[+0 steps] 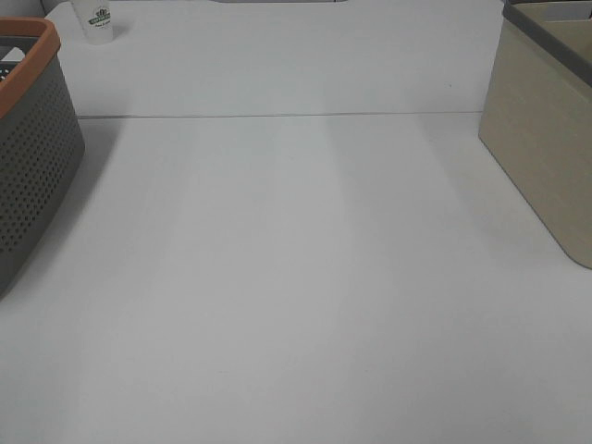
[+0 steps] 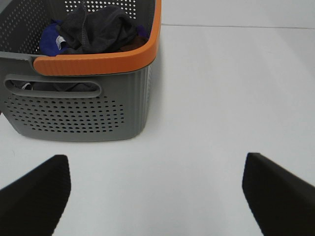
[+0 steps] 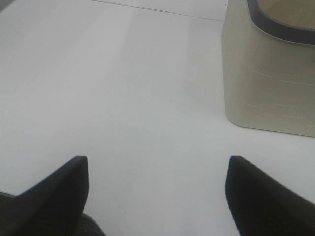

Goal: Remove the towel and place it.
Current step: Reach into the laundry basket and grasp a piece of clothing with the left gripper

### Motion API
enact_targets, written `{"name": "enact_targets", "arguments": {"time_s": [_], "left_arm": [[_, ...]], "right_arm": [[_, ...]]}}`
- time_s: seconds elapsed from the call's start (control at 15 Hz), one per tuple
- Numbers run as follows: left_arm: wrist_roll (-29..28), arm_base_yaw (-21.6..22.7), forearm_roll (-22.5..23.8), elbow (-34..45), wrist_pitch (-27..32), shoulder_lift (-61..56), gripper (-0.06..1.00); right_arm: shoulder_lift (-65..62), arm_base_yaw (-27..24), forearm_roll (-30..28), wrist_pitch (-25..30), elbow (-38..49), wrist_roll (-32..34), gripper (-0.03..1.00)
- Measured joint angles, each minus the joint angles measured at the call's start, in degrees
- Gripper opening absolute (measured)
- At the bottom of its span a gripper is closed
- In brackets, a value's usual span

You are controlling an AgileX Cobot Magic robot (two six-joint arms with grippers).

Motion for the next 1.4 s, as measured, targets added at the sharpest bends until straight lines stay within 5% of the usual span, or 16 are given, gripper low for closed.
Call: {"name": "enact_targets", "arguments": {"time_s": [1.4], "left_arm": [[0.00, 0.00, 0.00, 0.00, 0.00, 0.00, 0.88]], "right_arm": [[0.00, 0.00, 0.00, -0.29, 0.00, 0.00, 0.76]]}}
